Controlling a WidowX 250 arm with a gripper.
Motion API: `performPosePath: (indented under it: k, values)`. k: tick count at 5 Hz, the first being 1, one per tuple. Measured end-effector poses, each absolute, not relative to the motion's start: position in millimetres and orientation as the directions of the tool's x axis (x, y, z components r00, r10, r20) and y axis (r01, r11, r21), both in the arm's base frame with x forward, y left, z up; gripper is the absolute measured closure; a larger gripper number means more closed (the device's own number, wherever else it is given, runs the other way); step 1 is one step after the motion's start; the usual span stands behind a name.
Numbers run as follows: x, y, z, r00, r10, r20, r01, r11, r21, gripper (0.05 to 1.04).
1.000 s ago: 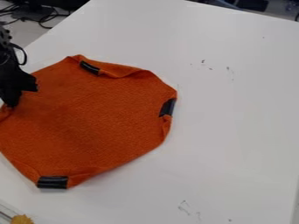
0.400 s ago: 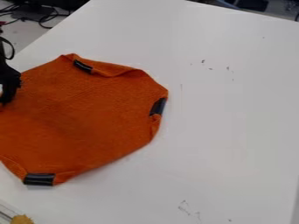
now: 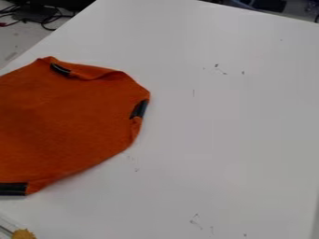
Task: Unfold the cloth from bottom right to top left
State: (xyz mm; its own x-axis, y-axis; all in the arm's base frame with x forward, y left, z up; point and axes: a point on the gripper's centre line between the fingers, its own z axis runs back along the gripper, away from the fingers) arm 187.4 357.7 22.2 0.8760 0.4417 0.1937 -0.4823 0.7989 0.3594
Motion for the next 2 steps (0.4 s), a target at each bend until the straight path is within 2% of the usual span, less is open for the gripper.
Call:
performPosePath:
  k: [2]
  values:
    - [184.7,378.2,29.9,0.88,0.417,0.229,-0.474,0.805,0.355,0.082]
